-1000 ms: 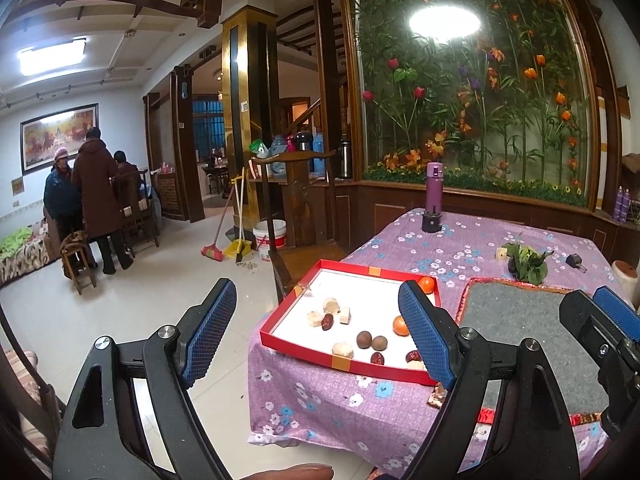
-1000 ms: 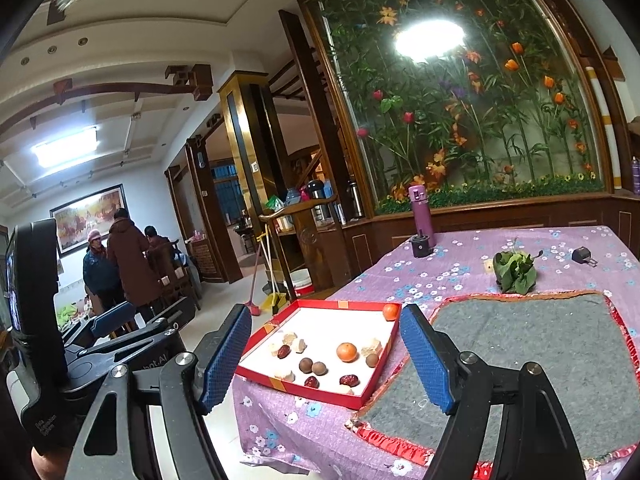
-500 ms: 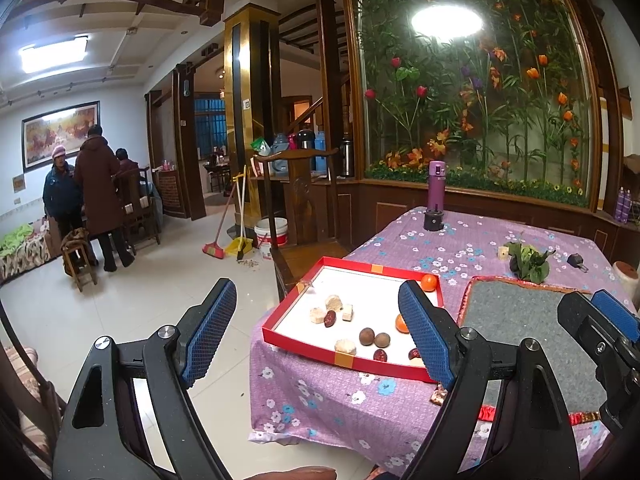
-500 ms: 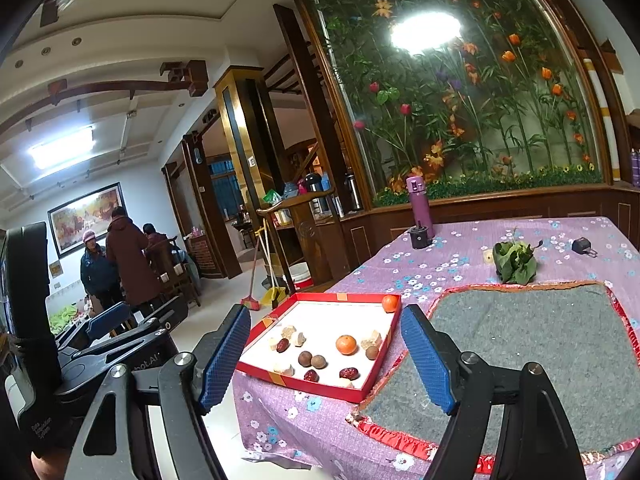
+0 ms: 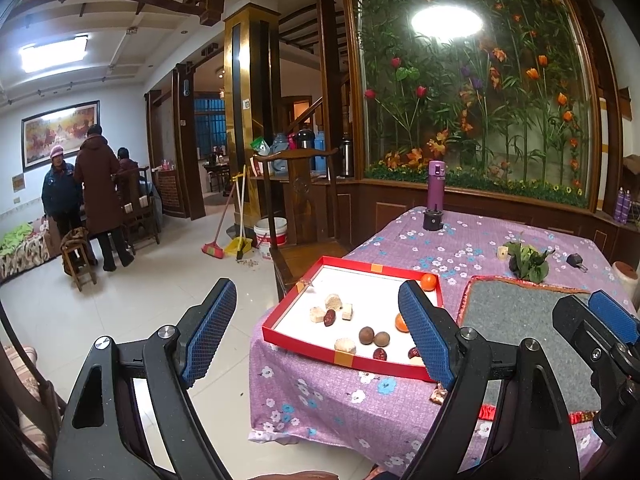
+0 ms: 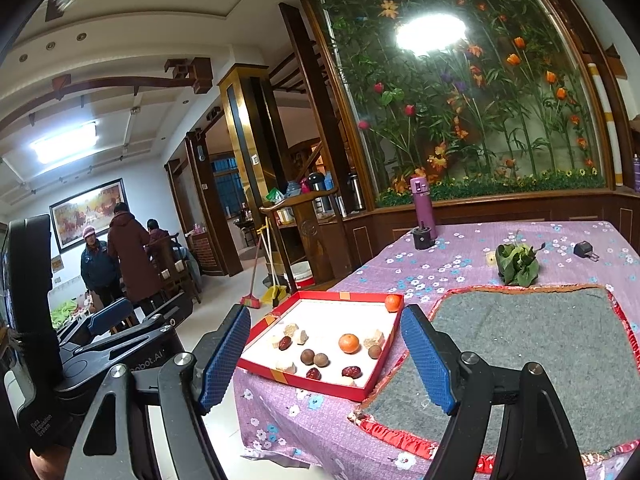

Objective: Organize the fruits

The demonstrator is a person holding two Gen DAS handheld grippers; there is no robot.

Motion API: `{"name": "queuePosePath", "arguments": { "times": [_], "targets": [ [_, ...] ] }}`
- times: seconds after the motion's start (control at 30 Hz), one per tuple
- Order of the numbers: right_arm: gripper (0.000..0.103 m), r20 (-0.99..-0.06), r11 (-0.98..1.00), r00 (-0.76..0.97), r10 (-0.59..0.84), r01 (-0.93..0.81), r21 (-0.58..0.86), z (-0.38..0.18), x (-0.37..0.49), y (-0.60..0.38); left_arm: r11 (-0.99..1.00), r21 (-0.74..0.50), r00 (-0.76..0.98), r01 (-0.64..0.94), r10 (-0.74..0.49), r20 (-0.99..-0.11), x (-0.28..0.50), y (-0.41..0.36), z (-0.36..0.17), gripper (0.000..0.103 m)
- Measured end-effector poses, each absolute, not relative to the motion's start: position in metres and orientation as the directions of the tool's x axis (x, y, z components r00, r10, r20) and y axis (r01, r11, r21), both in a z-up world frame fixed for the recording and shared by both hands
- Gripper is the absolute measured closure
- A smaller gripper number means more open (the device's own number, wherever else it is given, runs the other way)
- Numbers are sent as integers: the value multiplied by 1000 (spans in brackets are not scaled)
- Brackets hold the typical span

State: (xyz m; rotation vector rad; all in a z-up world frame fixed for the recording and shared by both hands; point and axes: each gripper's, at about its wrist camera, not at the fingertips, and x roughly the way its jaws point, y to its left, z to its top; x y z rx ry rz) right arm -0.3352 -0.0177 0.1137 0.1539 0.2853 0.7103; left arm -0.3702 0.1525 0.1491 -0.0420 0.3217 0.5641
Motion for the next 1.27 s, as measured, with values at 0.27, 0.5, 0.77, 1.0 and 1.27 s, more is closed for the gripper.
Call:
{"name": "queuePosePath", "arguments": {
  "times": [0.27, 0.5, 0.77, 1.0, 1.27],
  "targets": [
    [27, -206, 749, 722, 661, -619, 236, 113, -335, -17, 848, 49, 798, -528, 515, -312, -371, 152, 148, 19],
    [27, -206, 749, 721, 661, -619, 235, 114, -335, -17, 850, 46, 800, -525, 511, -313, -371, 152, 148, 19],
    [27, -205, 749, 722, 661, -619, 235, 114, -335, -17, 849, 48, 799, -527, 513, -312, -371, 152, 149, 19],
    [27, -207, 749, 721, 661, -619, 234, 114, -335, -16, 853, 51, 803, -520, 508, -313, -371, 150, 150, 19],
    [27, -211, 750, 721, 660, -617, 238, 112, -335, -15, 865, 52, 821, -499, 491, -292, -373, 147, 152, 19]
  ]
}}
